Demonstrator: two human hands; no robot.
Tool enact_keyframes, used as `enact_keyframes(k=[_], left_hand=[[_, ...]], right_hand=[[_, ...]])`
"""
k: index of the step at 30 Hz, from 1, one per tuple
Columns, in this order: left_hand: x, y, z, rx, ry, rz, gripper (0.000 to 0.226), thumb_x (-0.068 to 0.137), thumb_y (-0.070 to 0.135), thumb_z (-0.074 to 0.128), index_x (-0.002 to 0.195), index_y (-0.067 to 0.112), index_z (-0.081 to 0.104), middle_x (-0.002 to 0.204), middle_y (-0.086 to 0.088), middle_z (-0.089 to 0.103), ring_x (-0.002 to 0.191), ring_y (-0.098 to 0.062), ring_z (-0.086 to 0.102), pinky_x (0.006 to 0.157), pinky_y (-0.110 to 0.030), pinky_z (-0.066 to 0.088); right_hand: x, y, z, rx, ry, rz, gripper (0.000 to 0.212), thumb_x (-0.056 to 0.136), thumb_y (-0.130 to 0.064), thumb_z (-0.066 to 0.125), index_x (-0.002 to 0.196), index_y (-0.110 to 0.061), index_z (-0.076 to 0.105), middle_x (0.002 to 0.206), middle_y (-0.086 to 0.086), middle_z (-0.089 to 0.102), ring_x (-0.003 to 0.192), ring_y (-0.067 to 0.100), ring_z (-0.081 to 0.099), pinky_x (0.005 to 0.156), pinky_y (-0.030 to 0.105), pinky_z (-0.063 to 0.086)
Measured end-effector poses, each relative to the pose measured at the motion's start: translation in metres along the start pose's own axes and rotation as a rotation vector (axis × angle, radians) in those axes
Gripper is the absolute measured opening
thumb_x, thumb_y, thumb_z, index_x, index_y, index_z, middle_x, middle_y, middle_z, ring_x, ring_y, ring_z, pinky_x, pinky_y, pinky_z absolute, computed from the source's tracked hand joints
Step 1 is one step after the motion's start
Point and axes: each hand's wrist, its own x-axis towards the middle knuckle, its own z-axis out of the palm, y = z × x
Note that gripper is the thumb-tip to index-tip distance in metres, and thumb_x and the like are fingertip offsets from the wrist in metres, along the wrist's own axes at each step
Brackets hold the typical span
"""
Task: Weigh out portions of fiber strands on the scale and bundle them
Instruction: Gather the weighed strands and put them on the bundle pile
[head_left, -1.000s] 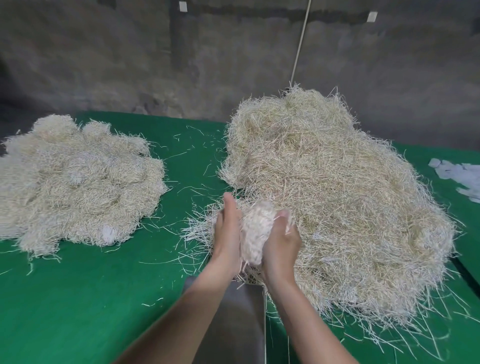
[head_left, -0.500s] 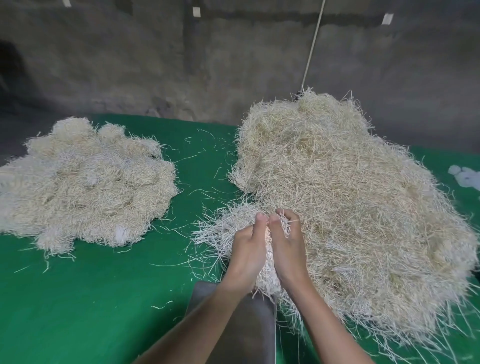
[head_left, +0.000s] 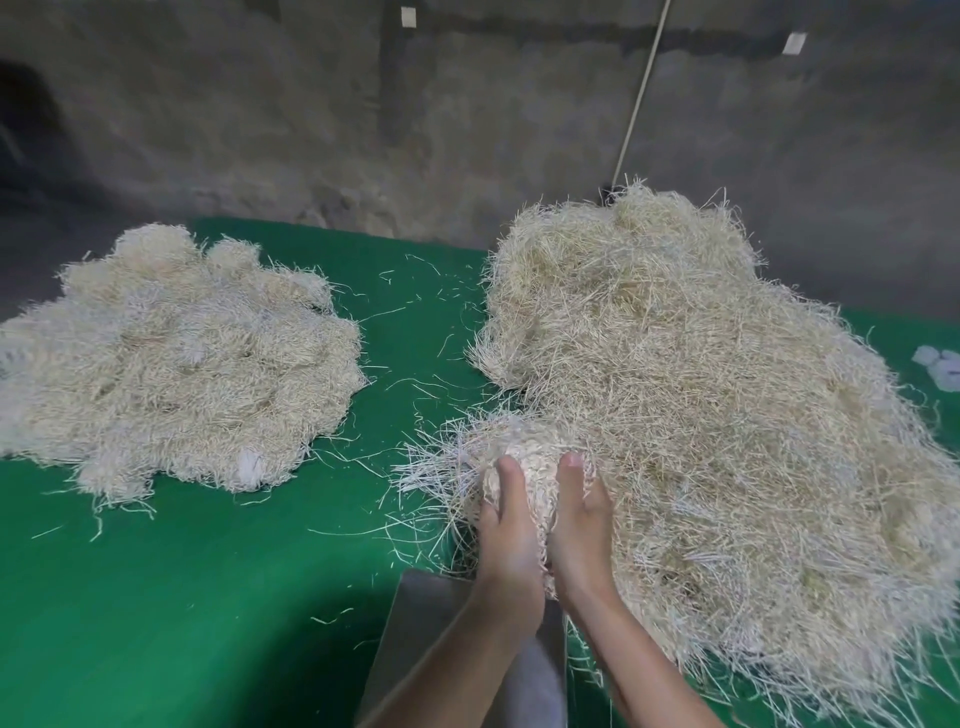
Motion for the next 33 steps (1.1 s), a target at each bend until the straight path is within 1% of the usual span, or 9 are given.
enact_keyframes(k=[2,5,10,14,18,21,26,29,33], left_hand=[[0.012,0.01,-0.002,0.054,0.089,0.129,0.11,0.062,0.078,0.052,0.149,0.019,0.023,0.154,-0.002,0.026,0.138,-0.02,0.03,0.107,-0.036,0.029],[0.029,0.013,-0.014,0.193,0.12,0.279,0.085,0.082,0.055,0.057,0.148,0.014,0.023,0.155,-0.002,0.024,0.141,-0.019,0.024,0.111,-0.032,0.022],[0.021,-0.011,-0.003,0.4,-0.102,0.334,0.088,0.073,0.071,0.054,0.123,-0.002,0.054,0.106,-0.011,0.067,0.093,-0.02,0.064,0.082,-0.023,0.052],[0.03,-0.016,0.0,0.56,-0.078,0.465,0.06,0.089,0.043,0.057,0.115,-0.01,0.05,0.051,0.01,0.047,0.043,-0.001,0.042,0.043,-0.016,0.034],[0.033,0.0,-0.005,0.433,-0.082,0.344,0.061,0.084,0.052,0.058,0.127,0.012,0.041,0.083,0.02,0.043,0.07,0.024,0.048,0.062,0.002,0.037],[0.027,0.01,-0.029,0.13,-0.256,-0.051,0.082,0.07,0.078,0.051,0.139,0.037,0.033,0.139,0.013,0.035,0.134,-0.009,0.033,0.109,-0.036,0.031],[0.007,0.015,-0.045,0.21,-0.202,0.137,0.055,0.09,0.006,0.059,0.14,0.016,0.038,0.13,0.013,0.058,0.107,-0.004,0.059,0.09,-0.026,0.05],[0.003,0.024,-0.047,0.353,0.073,0.321,0.058,0.091,0.011,0.058,0.137,0.036,0.033,0.122,0.034,0.043,0.102,0.027,0.043,0.091,0.0,0.032],[0.004,0.035,-0.068,0.306,0.039,0.277,0.066,0.091,0.013,0.057,0.145,0.031,0.023,0.141,0.015,0.04,0.121,0.01,0.044,0.103,-0.014,0.035]], right_hand=[[-0.005,0.003,-0.006,-0.067,-0.029,-0.051,0.076,0.082,-0.069,0.03,0.113,-0.006,0.058,0.097,0.004,0.06,0.102,0.021,0.06,0.103,0.036,0.039],[0.0,0.002,-0.024,-0.009,0.05,-0.066,0.071,0.077,-0.069,0.037,0.083,-0.001,0.056,0.066,0.0,0.053,0.059,0.016,0.051,0.066,0.043,0.052],[0.006,0.003,-0.021,-0.037,-0.021,-0.02,0.039,0.094,-0.054,0.031,0.125,-0.033,0.041,0.132,-0.017,0.039,0.119,0.006,0.041,0.099,0.032,0.036],[-0.006,0.011,-0.017,0.014,-0.025,0.01,0.055,0.09,-0.058,0.032,0.127,-0.023,0.052,0.126,-0.012,0.05,0.12,0.002,0.045,0.104,0.029,0.038],[0.001,0.003,-0.01,-0.093,0.152,-0.121,0.024,0.096,-0.04,0.042,0.091,-0.022,0.058,0.081,-0.008,0.058,0.076,0.009,0.055,0.07,0.025,0.044],[0.016,-0.003,-0.003,0.012,0.22,-0.083,0.028,0.097,-0.038,0.043,0.096,-0.013,0.054,0.084,-0.015,0.05,0.075,-0.007,0.047,0.07,0.019,0.036],[0.012,0.009,0.022,-0.127,0.219,-0.241,0.025,0.096,-0.03,0.045,0.106,-0.008,0.051,0.093,-0.002,0.054,0.084,0.007,0.049,0.071,0.02,0.035],[0.005,0.013,0.042,-0.193,0.257,-0.29,0.021,0.097,-0.019,0.042,0.115,-0.01,0.045,0.094,0.005,0.054,0.082,0.021,0.05,0.065,0.029,0.032],[0.003,0.004,0.073,-0.168,0.197,-0.302,0.017,0.098,-0.021,0.04,0.112,-0.012,0.045,0.084,-0.002,0.051,0.074,0.019,0.049,0.061,0.031,0.033]])
